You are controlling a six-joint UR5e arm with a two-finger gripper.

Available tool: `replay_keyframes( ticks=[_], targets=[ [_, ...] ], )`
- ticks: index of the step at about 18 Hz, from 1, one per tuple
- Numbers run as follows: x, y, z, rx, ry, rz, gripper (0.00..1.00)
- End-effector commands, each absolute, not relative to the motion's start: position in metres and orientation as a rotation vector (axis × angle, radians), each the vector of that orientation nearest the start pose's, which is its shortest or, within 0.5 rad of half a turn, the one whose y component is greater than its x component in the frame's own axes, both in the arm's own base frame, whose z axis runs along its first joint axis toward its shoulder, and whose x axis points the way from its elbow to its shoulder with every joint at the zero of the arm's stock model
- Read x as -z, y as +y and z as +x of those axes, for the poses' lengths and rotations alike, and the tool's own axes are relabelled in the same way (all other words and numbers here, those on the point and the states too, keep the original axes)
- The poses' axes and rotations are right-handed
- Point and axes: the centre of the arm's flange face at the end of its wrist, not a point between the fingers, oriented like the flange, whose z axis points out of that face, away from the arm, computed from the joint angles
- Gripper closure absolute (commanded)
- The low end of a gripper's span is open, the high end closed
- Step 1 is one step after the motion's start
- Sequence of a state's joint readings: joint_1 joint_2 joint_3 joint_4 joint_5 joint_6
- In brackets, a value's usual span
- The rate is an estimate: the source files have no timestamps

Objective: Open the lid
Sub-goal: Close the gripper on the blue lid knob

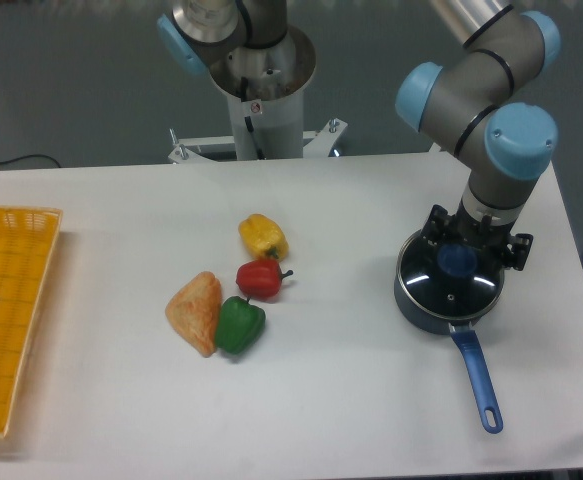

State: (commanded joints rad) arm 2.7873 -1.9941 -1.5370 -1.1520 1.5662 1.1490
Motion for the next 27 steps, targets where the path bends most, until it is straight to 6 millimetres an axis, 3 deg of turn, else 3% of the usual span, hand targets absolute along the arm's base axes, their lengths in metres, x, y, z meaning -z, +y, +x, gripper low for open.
replay_keyframes(
  ticks=[27],
  targets=[
    [-0.292, 0.346, -0.557, -0.012, -0.106, -3.142, 0.0]
  ],
)
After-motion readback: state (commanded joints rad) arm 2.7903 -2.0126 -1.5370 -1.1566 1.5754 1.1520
